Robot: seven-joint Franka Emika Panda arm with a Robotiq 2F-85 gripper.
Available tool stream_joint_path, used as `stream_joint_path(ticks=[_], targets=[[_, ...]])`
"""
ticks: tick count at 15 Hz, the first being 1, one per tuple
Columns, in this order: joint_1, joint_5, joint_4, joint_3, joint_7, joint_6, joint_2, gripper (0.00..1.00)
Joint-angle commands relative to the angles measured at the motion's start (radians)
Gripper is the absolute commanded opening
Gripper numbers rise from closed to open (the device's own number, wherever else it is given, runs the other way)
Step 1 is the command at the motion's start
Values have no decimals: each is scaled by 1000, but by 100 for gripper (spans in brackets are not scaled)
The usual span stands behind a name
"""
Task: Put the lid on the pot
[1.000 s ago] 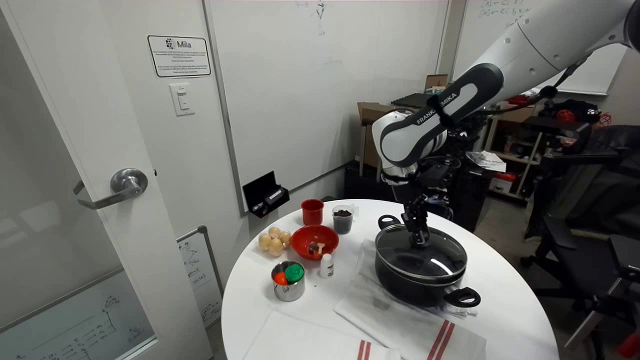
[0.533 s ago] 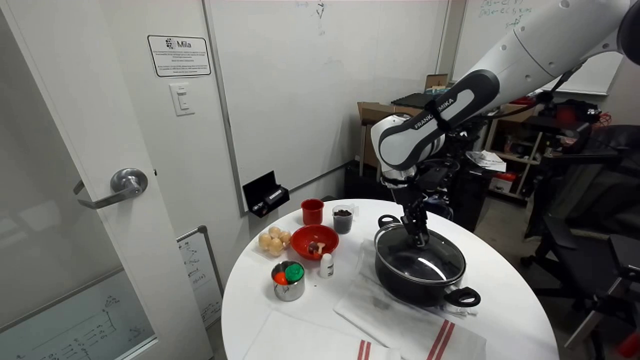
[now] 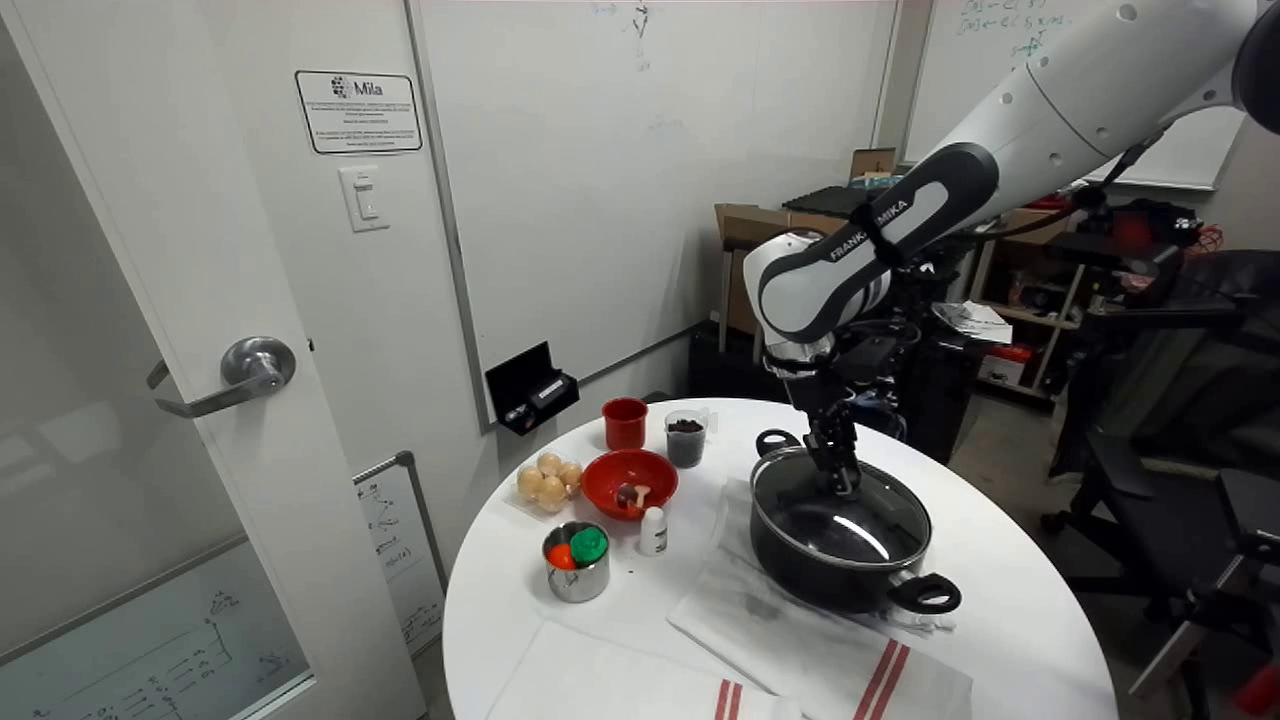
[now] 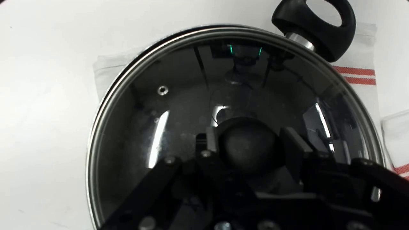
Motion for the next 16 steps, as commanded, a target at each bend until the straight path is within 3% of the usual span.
stream_joint_path(ticks=[1,16], targets=[[-2,19,6,-8,8,-29,-16,26],[2,7,-14,-21,10,-31,-31,26]])
